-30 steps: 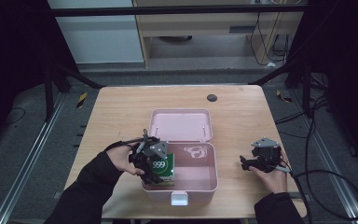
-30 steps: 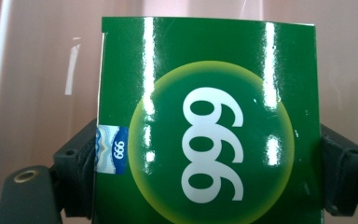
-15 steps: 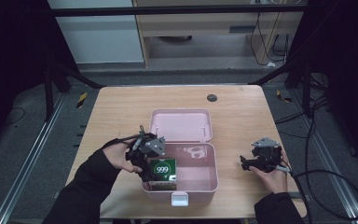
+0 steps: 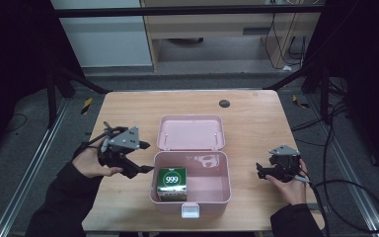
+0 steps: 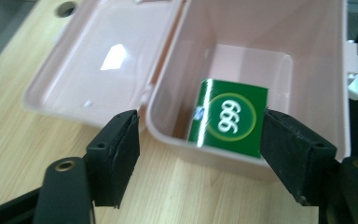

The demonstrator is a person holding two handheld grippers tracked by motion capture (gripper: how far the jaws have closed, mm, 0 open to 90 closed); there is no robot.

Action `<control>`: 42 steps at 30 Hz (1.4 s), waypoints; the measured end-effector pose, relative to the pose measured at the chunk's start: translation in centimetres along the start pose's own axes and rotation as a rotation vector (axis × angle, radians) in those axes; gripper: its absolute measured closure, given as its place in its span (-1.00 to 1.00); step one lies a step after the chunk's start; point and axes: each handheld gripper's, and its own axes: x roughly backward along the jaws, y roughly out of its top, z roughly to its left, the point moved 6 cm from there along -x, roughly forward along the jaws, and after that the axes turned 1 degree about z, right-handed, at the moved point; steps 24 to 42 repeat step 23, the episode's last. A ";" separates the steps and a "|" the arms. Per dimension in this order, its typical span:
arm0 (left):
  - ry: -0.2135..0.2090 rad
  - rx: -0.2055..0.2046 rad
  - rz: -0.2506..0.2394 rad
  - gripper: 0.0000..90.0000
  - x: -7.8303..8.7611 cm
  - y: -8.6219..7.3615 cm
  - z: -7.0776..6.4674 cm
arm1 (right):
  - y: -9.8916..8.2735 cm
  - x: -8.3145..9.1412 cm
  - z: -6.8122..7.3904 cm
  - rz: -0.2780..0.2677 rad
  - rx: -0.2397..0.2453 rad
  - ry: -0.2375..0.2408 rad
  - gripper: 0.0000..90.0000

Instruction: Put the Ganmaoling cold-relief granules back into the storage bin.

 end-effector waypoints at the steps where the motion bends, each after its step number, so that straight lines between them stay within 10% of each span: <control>1: 0.019 0.021 -0.009 -0.37 0.3 -0.7 0.2 | 0.0 0.0 0.0 0.000 0.000 0.001 -0.93; 14: 0.188 0.374 -0.064 -0.32 -1.0 -11.8 1.6 | -0.2 0.2 -0.1 0.000 -0.007 -0.003 -0.91; 23: 0.313 0.553 -0.022 -0.40 -3.9 -15.9 3.2 | -0.5 0.2 -0.1 0.008 -0.013 0.003 -0.92; 42: 0.313 0.553 -0.022 -0.40 -3.9 -15.9 3.2 | -0.5 0.2 -0.1 0.008 -0.013 0.003 -0.92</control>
